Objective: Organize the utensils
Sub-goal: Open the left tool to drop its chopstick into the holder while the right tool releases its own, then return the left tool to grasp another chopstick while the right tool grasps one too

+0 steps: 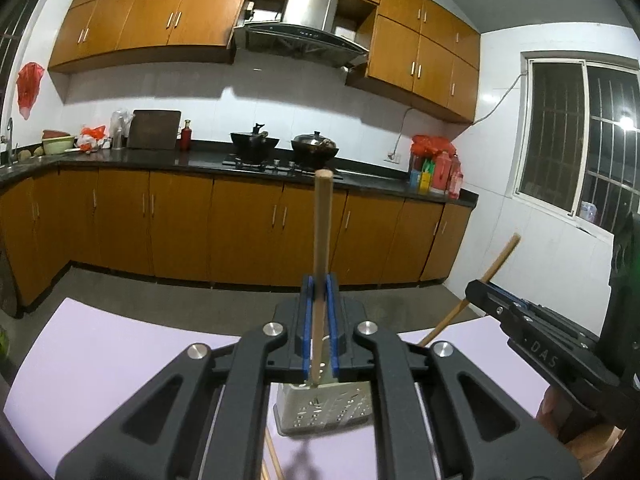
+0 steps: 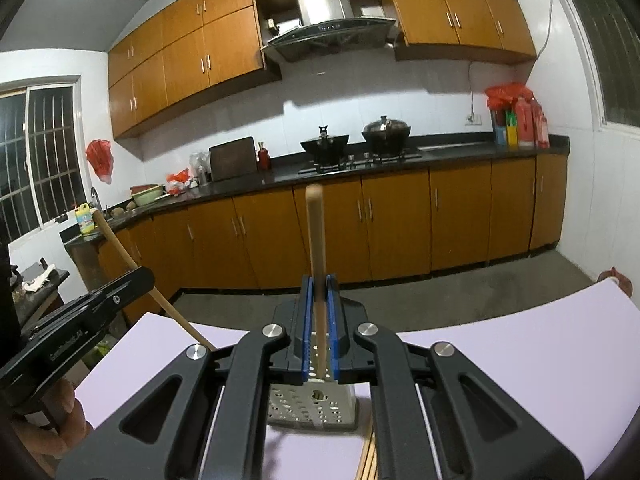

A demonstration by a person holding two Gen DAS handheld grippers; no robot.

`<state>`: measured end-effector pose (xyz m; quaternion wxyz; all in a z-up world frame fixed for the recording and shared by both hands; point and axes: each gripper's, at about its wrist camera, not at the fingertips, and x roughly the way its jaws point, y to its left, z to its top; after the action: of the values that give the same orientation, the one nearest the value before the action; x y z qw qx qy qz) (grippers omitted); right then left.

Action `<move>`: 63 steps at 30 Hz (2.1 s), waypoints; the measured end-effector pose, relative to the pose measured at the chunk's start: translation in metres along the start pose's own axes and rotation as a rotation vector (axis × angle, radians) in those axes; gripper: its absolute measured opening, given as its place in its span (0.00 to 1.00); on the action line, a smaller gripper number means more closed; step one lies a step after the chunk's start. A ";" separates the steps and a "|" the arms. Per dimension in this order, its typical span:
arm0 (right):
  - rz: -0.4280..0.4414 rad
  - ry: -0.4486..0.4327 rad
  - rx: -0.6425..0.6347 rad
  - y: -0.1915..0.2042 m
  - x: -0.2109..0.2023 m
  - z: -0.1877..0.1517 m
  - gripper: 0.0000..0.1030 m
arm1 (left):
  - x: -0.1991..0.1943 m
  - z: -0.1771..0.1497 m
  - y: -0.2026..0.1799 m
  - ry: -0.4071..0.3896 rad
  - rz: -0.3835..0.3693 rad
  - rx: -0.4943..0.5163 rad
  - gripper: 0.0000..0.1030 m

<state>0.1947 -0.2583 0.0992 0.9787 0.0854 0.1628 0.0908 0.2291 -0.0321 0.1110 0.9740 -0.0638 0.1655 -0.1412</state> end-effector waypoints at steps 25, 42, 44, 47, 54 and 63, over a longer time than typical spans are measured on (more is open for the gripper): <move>-0.103 0.361 0.133 -0.067 -0.007 -0.123 0.20 | -0.044 -0.115 0.066 0.266 0.208 -0.079 0.40; -0.101 0.533 0.107 -0.051 0.030 -0.189 0.13 | -0.017 -0.195 0.061 0.484 0.143 -0.103 0.31; -0.107 0.535 0.090 -0.051 0.028 -0.189 0.13 | -0.014 -0.198 0.060 0.494 0.141 -0.100 0.31; -0.108 0.539 0.081 -0.051 0.026 -0.191 0.13 | -0.013 -0.201 0.059 0.505 0.134 -0.097 0.30; -0.197 0.518 0.099 -0.064 0.021 -0.190 0.07 | -0.008 -0.207 0.055 0.530 0.114 -0.077 0.22; -0.199 0.516 0.078 -0.068 0.019 -0.191 0.07 | -0.003 -0.211 0.049 0.555 0.147 -0.018 0.17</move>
<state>0.1586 -0.2941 -0.0980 0.9049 0.0806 0.4178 0.0067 0.1670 -0.0013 -0.0945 0.8984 -0.0191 0.4313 -0.0809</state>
